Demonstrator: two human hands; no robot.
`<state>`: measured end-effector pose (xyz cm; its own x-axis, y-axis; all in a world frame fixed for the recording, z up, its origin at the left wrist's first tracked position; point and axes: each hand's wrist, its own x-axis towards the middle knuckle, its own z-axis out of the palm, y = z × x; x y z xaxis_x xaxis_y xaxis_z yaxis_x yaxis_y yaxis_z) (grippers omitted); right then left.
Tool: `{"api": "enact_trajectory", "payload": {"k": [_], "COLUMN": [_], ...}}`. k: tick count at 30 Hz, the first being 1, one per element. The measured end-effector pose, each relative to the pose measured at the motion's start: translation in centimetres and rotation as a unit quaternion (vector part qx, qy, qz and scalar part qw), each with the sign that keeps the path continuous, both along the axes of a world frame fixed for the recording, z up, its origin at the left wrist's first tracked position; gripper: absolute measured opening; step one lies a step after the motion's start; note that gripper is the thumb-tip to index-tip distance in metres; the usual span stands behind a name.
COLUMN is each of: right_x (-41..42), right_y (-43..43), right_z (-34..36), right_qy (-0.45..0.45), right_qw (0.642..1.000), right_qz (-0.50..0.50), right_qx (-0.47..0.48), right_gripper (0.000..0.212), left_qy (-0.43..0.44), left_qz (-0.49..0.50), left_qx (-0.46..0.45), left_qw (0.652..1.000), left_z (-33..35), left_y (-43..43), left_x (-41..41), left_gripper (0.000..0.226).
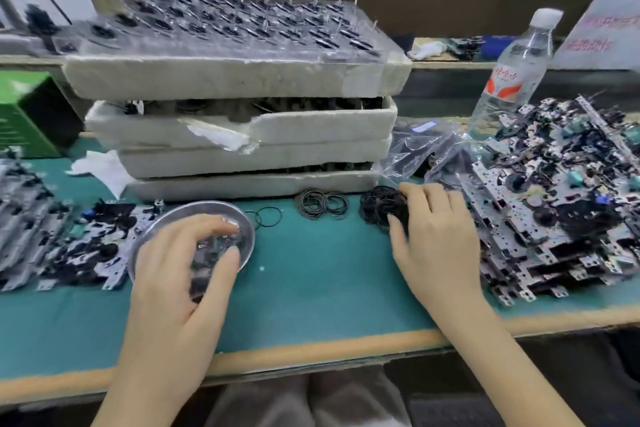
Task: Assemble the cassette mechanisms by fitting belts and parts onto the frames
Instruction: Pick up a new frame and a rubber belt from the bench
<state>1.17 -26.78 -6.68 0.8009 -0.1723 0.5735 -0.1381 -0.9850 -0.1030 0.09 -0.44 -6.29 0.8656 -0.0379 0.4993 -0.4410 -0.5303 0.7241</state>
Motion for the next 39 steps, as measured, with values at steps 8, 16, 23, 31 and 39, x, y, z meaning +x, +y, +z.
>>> {"api": "enact_trajectory", "payload": {"k": [8,16,23,31,39], "right_x": [0.2,0.1,0.3,0.4,0.2], "right_y": [-0.3,-0.3,-0.2,0.3,0.0], "right_z": [-1.4,-1.8,-2.0,-1.9,-1.9], "right_qy": [-0.115,-0.064,-0.085,-0.04,-0.065], "right_qw": [0.992,0.996,0.993,0.993,0.995], "right_qz": [0.029,0.047,0.079,0.114,0.075], "right_qx": [0.041,0.026,0.021,-0.008,-0.008], "right_gripper": [0.005,0.026,0.003,0.012,0.007], "left_qy": [-0.034,-0.017,-0.015,-0.068,-0.152], "left_qz": [0.067,0.21,0.28,0.247,0.302], "left_qx": [0.081,0.287,0.343,0.414,0.434], "left_qw": [0.994,0.934,0.896,0.874,0.835], "left_z": [0.2,-0.9,-0.9,-0.5,-0.3], "left_y": [5.8,8.6,8.4,8.7,9.2], "left_x": [-0.1,2.6,5.2,6.8,7.1], "left_gripper": [0.023,0.039,0.015,0.028,0.027]}}
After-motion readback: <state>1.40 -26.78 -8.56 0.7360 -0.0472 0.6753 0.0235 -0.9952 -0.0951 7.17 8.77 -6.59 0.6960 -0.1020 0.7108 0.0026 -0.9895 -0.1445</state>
